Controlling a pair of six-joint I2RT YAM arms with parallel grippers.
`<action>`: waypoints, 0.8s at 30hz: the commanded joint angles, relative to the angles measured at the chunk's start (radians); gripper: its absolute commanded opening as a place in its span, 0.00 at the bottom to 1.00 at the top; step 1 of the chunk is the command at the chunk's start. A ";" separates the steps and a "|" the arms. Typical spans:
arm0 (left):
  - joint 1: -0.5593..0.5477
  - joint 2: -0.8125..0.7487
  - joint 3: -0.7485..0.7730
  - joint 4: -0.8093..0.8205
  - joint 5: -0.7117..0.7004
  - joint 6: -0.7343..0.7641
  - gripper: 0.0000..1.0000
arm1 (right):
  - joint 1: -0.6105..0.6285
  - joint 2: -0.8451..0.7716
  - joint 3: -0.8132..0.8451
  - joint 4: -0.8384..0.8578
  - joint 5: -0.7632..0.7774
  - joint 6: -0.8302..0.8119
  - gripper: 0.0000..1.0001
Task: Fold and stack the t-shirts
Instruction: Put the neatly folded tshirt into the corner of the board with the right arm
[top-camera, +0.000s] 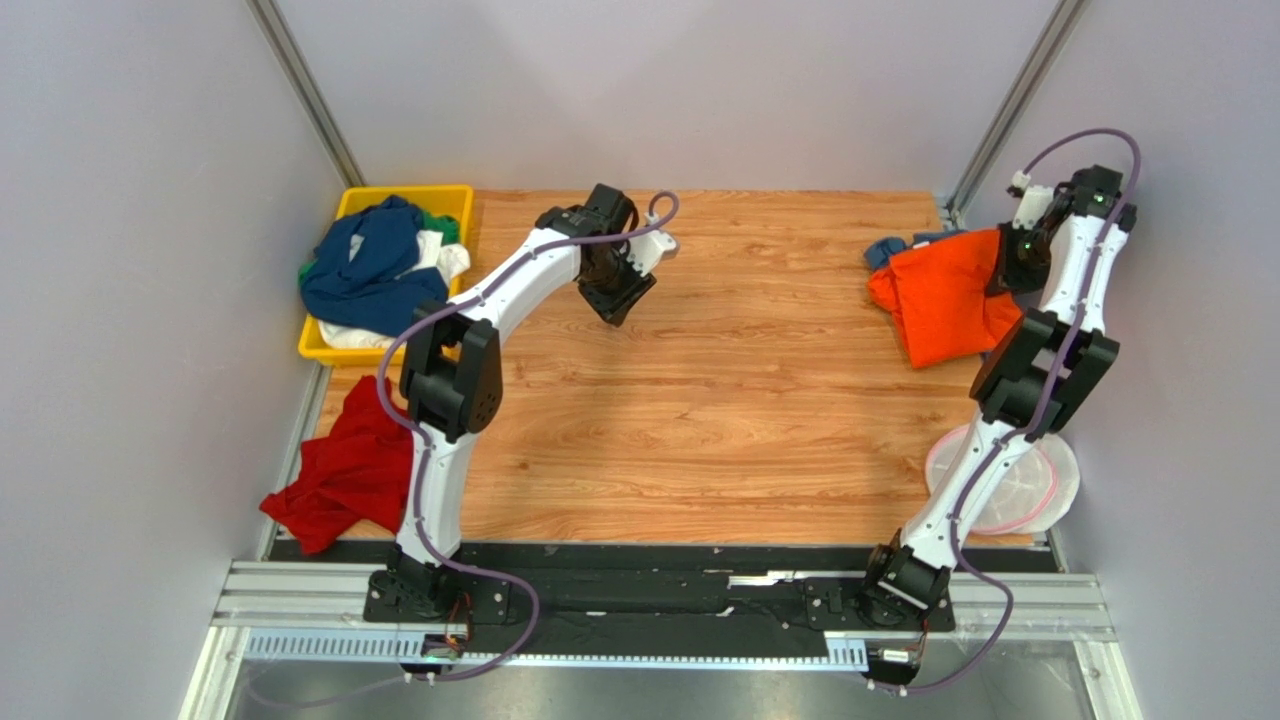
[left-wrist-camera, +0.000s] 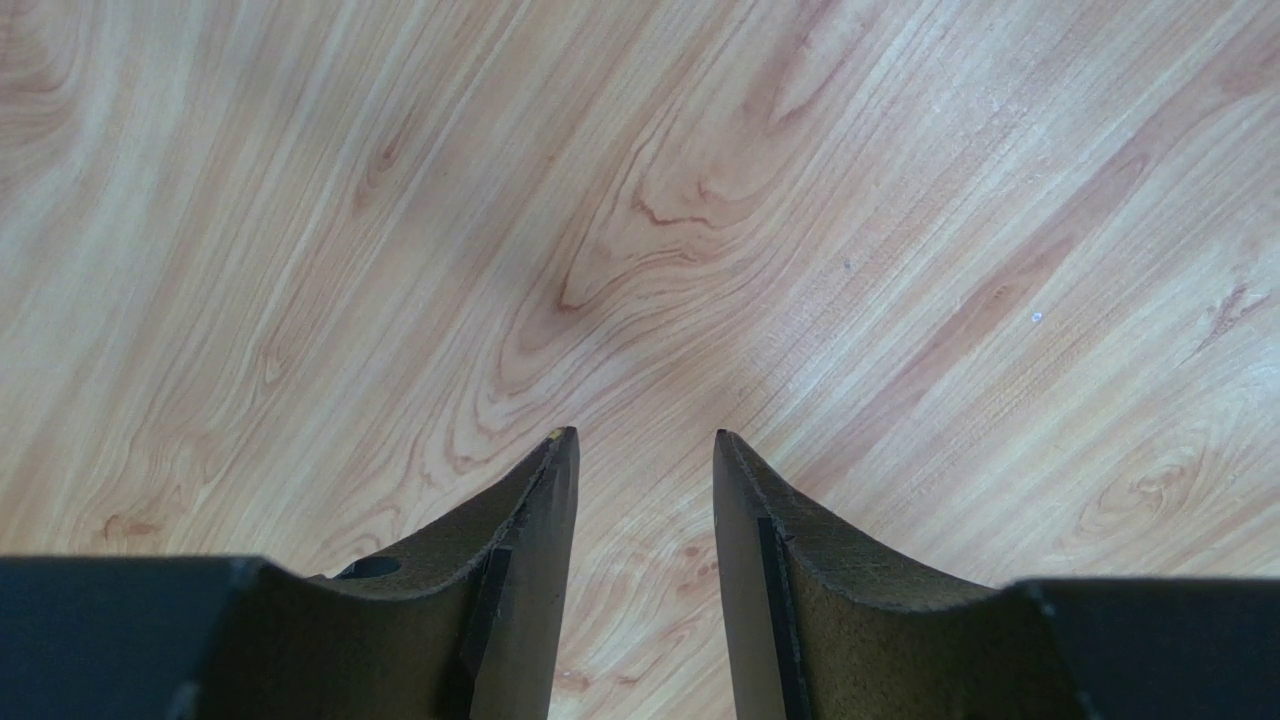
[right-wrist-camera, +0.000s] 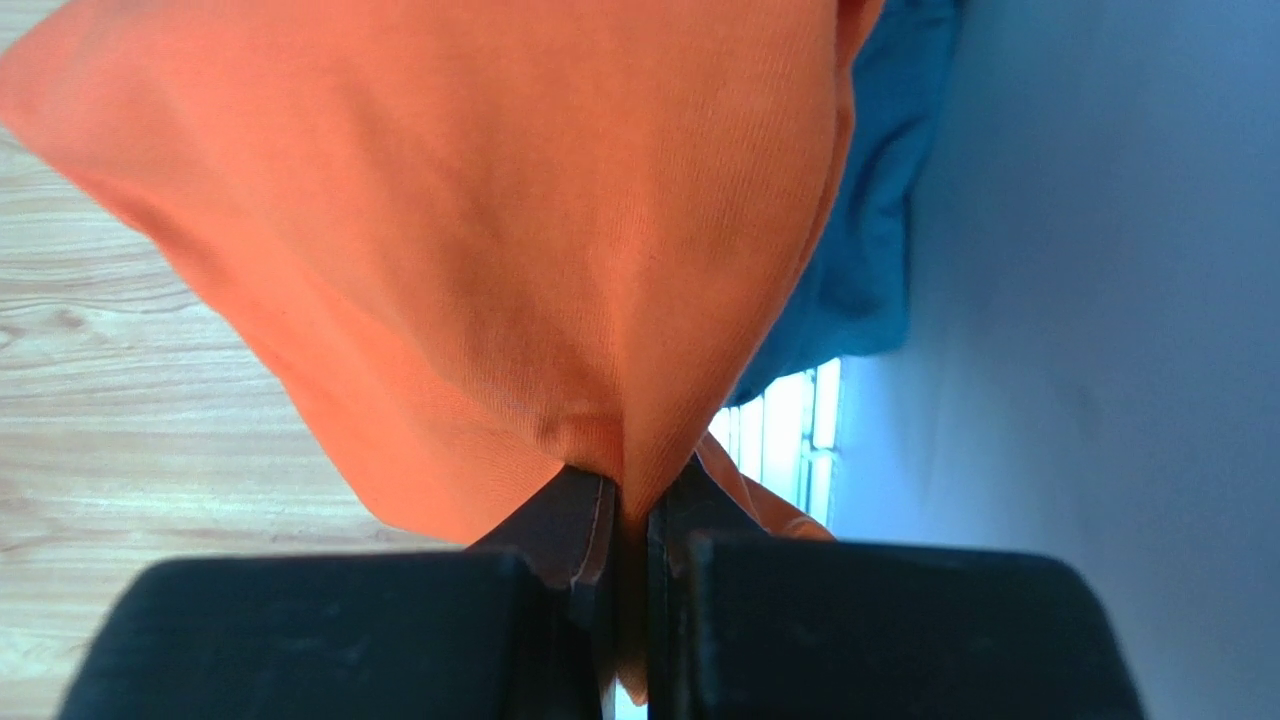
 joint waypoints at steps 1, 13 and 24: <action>-0.013 0.001 0.006 -0.013 0.015 0.018 0.47 | 0.028 0.046 -0.064 0.116 0.022 -0.004 0.00; -0.020 0.009 0.009 -0.024 0.006 0.024 0.47 | 0.106 0.061 -0.095 0.186 0.118 -0.006 0.36; -0.020 0.001 -0.001 -0.025 -0.002 0.033 0.47 | 0.109 -0.064 -0.219 0.313 0.313 -0.040 0.61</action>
